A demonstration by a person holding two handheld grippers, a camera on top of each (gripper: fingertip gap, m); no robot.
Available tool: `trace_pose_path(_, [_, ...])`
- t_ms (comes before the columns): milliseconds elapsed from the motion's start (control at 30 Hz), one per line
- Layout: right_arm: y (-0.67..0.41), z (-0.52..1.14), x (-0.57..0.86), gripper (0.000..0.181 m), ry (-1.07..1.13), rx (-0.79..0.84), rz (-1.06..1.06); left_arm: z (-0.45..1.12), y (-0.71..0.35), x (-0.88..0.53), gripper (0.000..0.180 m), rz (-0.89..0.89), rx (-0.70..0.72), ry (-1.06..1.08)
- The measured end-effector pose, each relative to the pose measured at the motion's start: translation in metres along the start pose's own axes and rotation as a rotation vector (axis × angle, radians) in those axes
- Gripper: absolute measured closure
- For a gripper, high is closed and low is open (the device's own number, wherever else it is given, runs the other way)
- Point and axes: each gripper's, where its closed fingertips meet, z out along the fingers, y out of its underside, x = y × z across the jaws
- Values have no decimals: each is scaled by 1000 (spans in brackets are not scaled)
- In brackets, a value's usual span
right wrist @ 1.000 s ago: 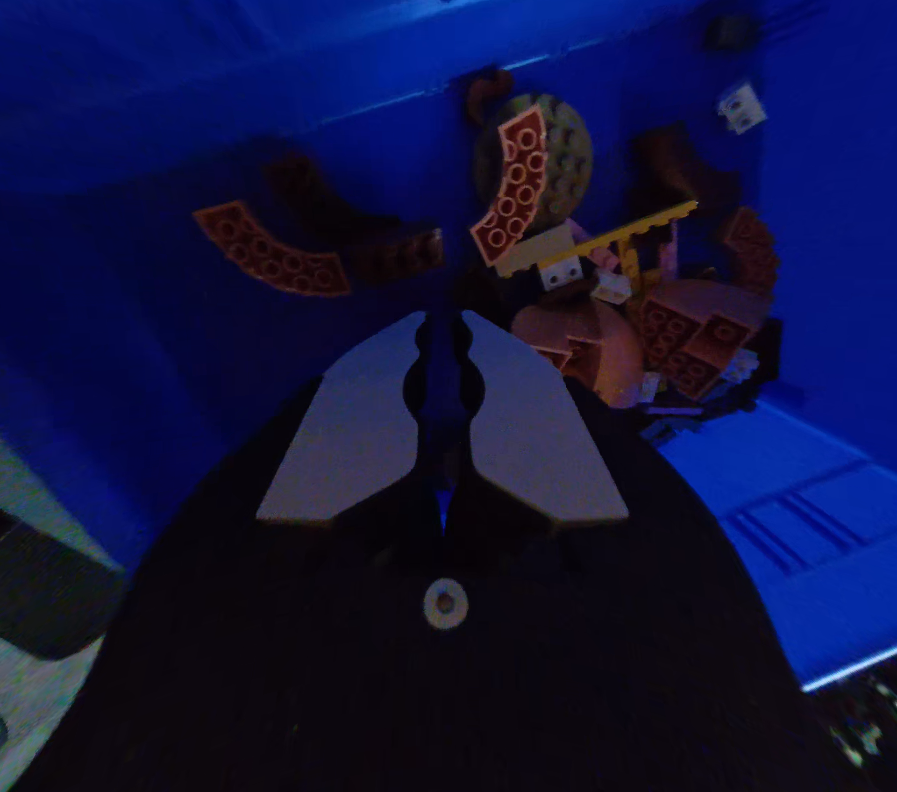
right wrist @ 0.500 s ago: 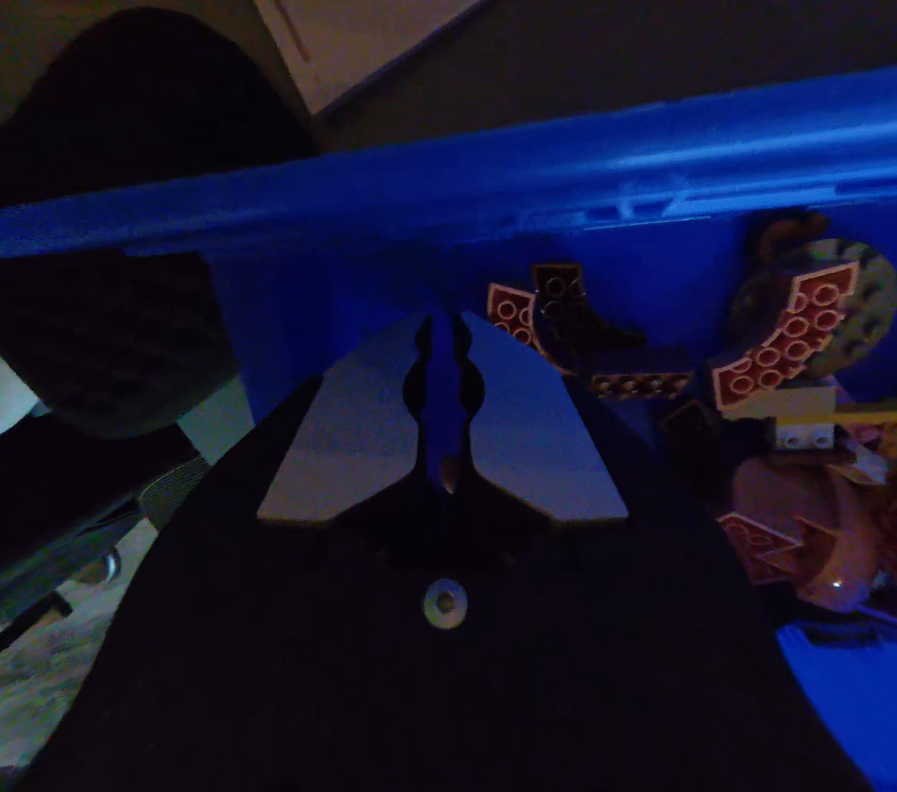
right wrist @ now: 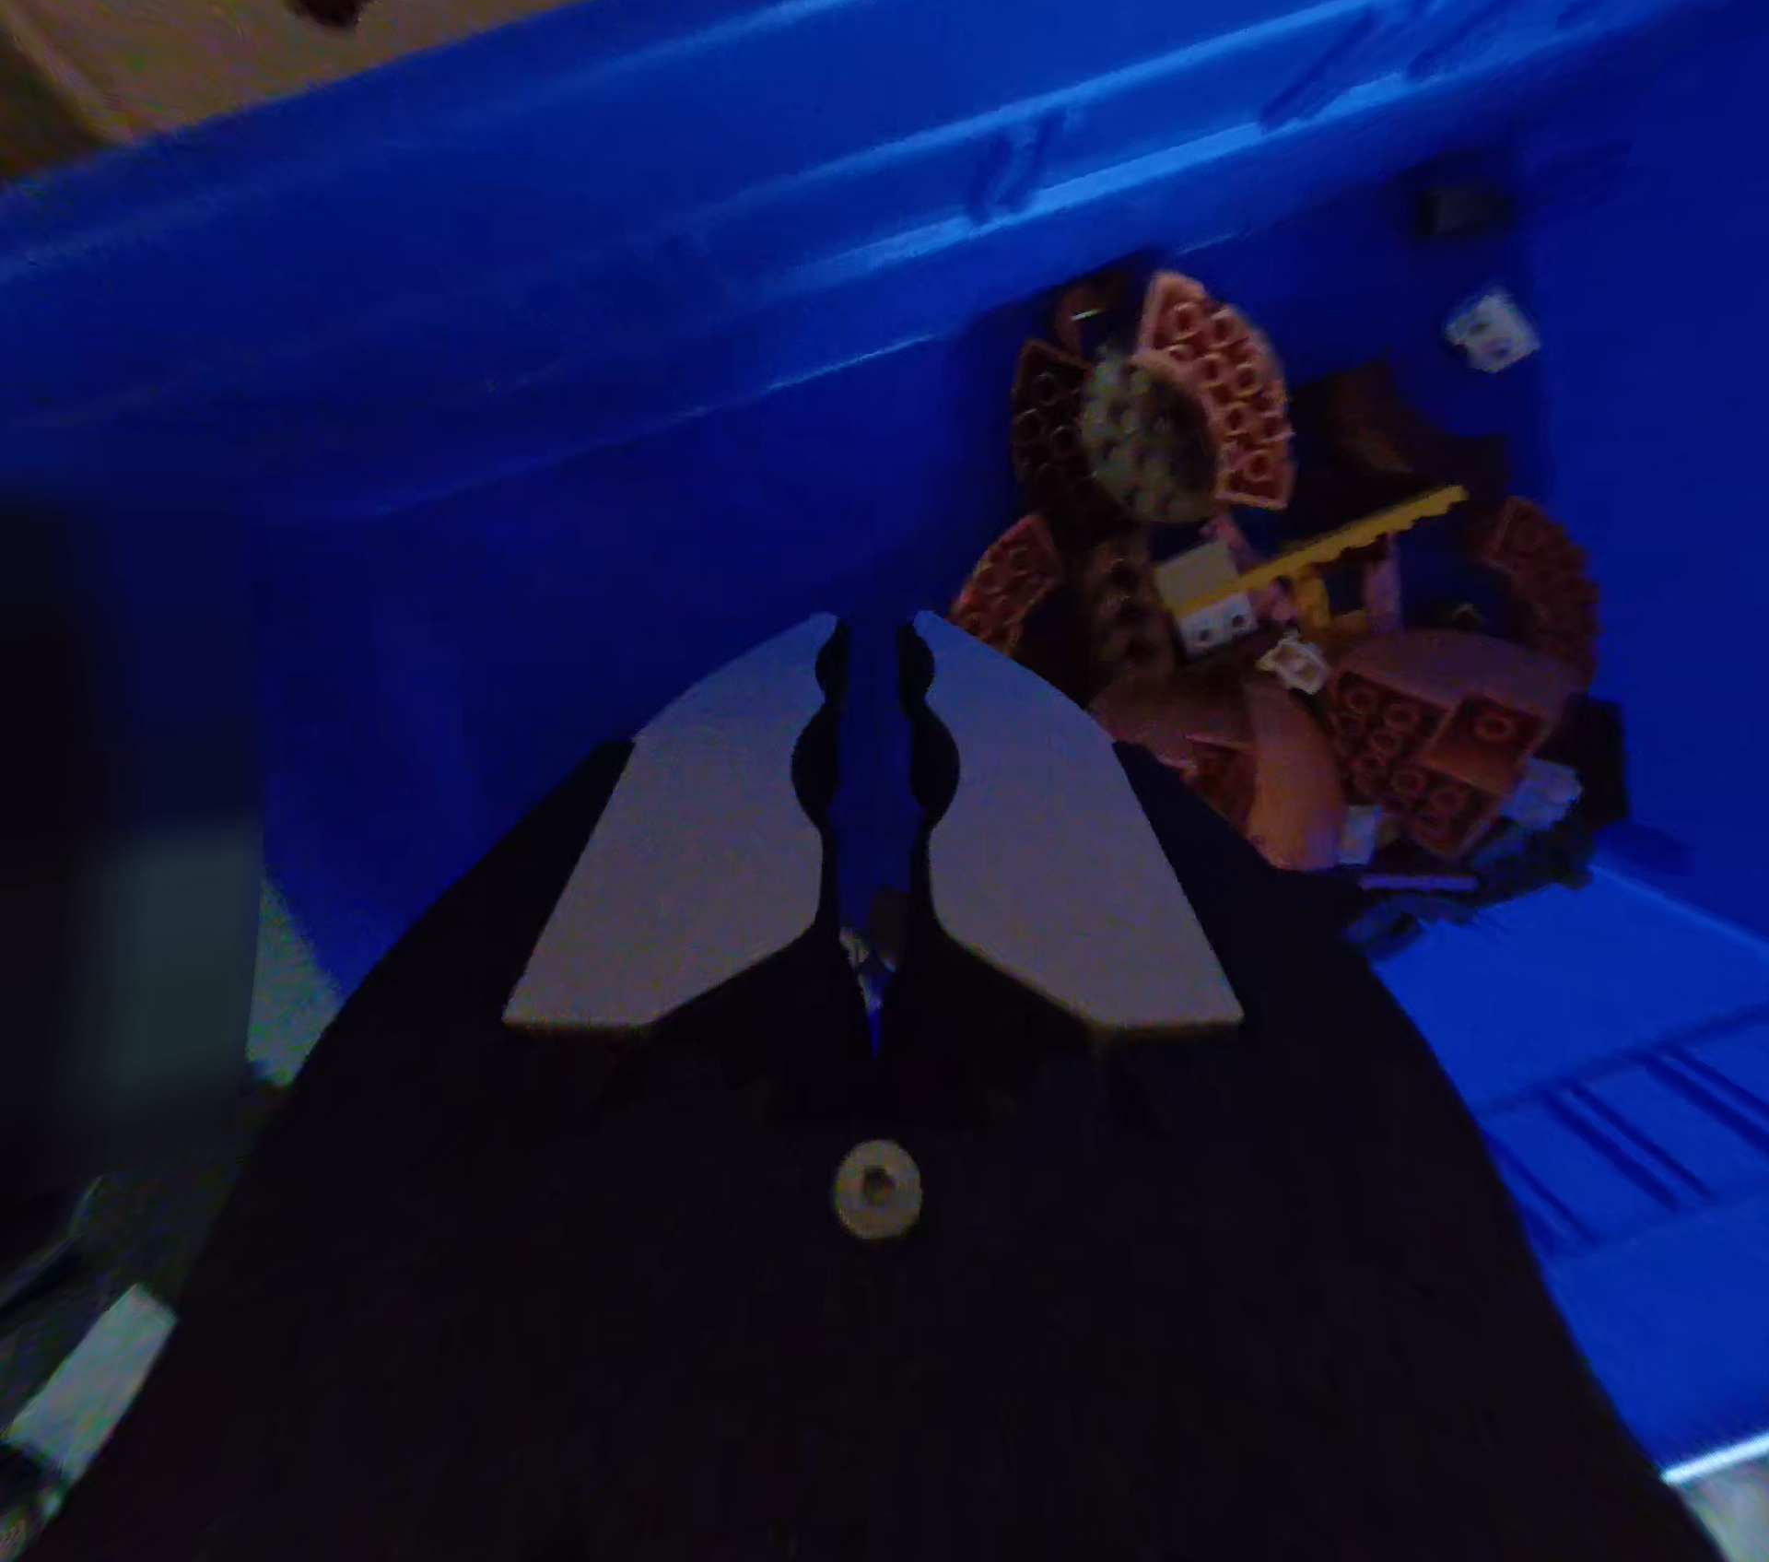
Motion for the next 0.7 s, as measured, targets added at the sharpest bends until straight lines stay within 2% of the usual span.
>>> trace_pose_path(100, [13, -10, -36, 172, -162, -33, -79, -1, 2, 4, 173, 35, -33, -41])
trace_pose_path(167, [34, -14, -57, 172, -248, -140, -127, -2, 1, 11, 173, 48, -39, -38])
trace_pose_path(367, [85, -5, -46, 173, -119, -481, -146, 0, -2, 30, 173, 47, -30, 5])
trace_pose_path(567, [72, 2, -12, 173, 43, -481, -162, -4, -9, 34, 173, 54, -21, 6])
trace_pose_path(700, [54, 10, 17, 173, 154, -387, -136, -7, -9, 32, 173, 52, -25, 6])
